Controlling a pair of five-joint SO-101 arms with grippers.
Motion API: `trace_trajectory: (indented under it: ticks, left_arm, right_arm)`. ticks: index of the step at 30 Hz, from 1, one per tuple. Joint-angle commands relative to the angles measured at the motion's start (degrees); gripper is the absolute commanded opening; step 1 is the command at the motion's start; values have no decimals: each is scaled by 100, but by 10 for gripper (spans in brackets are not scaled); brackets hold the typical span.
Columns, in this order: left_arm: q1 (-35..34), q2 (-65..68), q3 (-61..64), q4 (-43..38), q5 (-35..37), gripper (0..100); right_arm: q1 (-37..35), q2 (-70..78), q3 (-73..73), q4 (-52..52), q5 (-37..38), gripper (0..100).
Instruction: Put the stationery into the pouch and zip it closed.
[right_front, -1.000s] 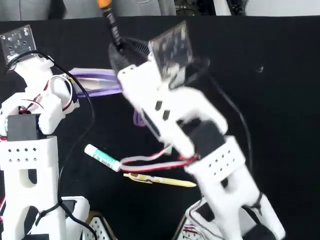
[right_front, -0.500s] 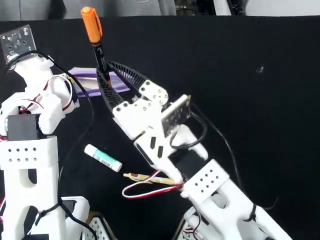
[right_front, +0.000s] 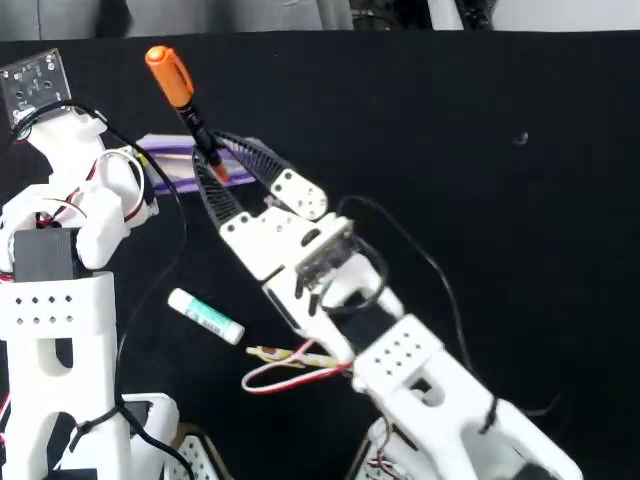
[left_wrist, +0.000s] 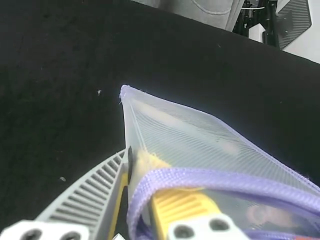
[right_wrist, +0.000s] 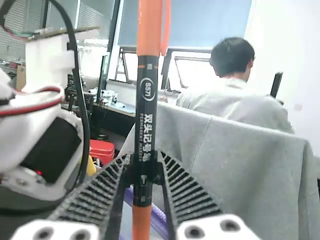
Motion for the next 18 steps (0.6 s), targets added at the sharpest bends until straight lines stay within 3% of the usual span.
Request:
trace_trajectory:
  ticks: [1, 7, 16, 18]
  left_arm:
    - [75, -44, -233, -149, -35, 29]
    - [66, -44, -207, -176, -35, 29]
    - [31, -44, -198, -202, -53, 29]
    - [31, -44, -189, -202, -53, 29]
  right_arm:
    - [-62, 488, 13, -809, 237, 11]
    - [-53, 1235, 22, -1538, 545, 11]
    - [-26, 1270, 110, -1565, 554, 18]
    - [-35, 1270, 119, -1547, 554, 64]
